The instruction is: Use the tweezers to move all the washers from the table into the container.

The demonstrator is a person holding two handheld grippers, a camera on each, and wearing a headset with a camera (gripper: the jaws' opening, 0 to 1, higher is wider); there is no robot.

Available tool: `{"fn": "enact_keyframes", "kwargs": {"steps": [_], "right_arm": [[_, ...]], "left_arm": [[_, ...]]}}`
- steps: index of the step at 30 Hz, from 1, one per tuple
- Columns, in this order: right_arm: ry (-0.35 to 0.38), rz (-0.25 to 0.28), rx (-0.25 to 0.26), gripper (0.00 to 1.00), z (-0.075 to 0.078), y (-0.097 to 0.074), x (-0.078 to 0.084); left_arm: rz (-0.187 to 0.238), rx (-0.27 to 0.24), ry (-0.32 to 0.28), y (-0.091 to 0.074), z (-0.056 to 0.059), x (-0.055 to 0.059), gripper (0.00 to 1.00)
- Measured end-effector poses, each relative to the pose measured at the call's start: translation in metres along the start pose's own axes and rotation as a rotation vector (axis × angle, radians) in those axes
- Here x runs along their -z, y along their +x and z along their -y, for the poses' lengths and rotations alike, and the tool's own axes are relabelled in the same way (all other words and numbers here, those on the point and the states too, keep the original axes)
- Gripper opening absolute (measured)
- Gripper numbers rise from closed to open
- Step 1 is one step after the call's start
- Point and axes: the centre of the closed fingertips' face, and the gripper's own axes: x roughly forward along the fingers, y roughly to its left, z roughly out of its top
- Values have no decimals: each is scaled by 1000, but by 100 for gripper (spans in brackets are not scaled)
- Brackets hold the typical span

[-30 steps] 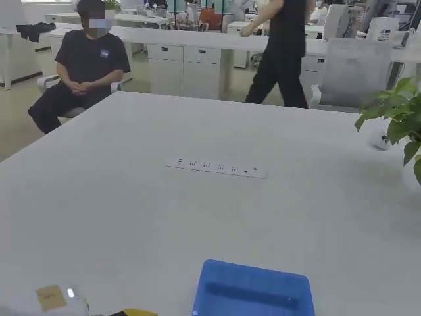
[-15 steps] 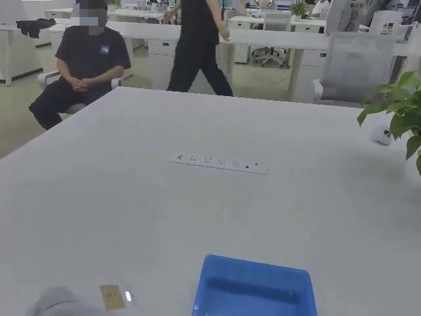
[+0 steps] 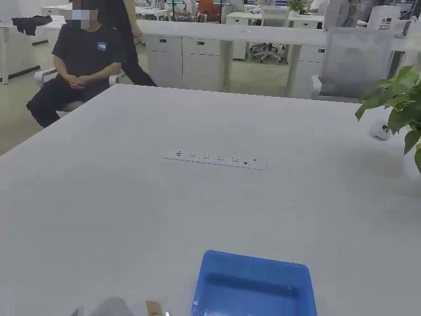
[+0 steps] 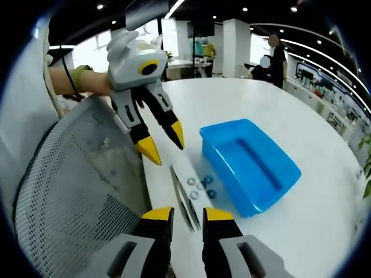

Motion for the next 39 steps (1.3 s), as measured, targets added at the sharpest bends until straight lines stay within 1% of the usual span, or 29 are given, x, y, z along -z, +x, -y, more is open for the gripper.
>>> {"fn": "enact_keyframes", "kwargs": {"steps": [5, 7, 8, 11, 13, 15, 19, 20, 21, 23, 24, 25, 26, 28, 29, 31, 33, 34, 35, 38, 39], "right_arm": [[-14, -20, -7, 13, -1, 2, 3], [-10, -22, -5, 13, 0, 3, 3], [-4, -24, 1, 13, 0, 3, 4], [1, -33, -7, 11, 0, 6, 6], [5, -38, -8, 11, 0, 7, 7], [8, -42, -5, 11, 0, 9, 8], [7, -57, 0, 10, 2, 12, 10], [6, -58, -5, 10, 1, 12, 10], [6, -58, -7, 10, 1, 13, 10], [-2, -64, -11, 10, 1, 14, 10], [-8, -71, -13, 10, 1, 16, 11], [-14, -76, -12, 10, 1, 17, 11], [-21, -83, -15, 10, 1, 18, 12], [-29, -90, -15, 10, 2, 20, 13], [-30, -92, -17, 10, 2, 21, 13], [-32, -98, -17, 11, 3, 23, 13], [-38, -106, -8, 13, 4, 26, 13], [-41, -113, -11, 13, 5, 27, 15], [-47, -120, -11, 13, 6, 28, 16], [-50, -125, -15, 13, 7, 30, 16], [-51, -125, -14, 13, 7, 30, 16]], "left_arm": [[-47, 20, 44, 8, 2, 4, 20], [-57, 27, 59, 11, 3, 5, 18], [-64, 31, 72, 12, 3, 5, 17], [-85, 29, 118, 15, 3, 7, 12], [-94, 40, 121, 16, 4, 7, 9], [-94, 45, 126, 16, 4, 7, 8], [-137, 40, 194, 19, 4, 12, 6], [-143, 41, 199, 20, 4, 13, 7], [-158, 39, 206, 20, 4, 15, 8], [-177, 46, 231, 21, 5, 18, 7], [-182, 44, 252, 21, 6, 18, 6], [-172, 39, 269, 21, 5, 16, 5], [-179, 42, 264, 21, 5, 17, 4], [-182, 44, 278, 22, 4, 17, 4], [-186, 45, 293, 22, 4, 16, 3], [-199, 40, 348, 23, 2, 16, 1], [-213, 17, 411, 24, -1, 15, 0], [-221, 26, 404, 25, 2, 16, 0], [-232, 24, 431, 24, 2, 15, 0], [-232, 26, 461, 24, 4, 15, 0], [-228, 36, 478, 24, 5, 15, 0]]}}
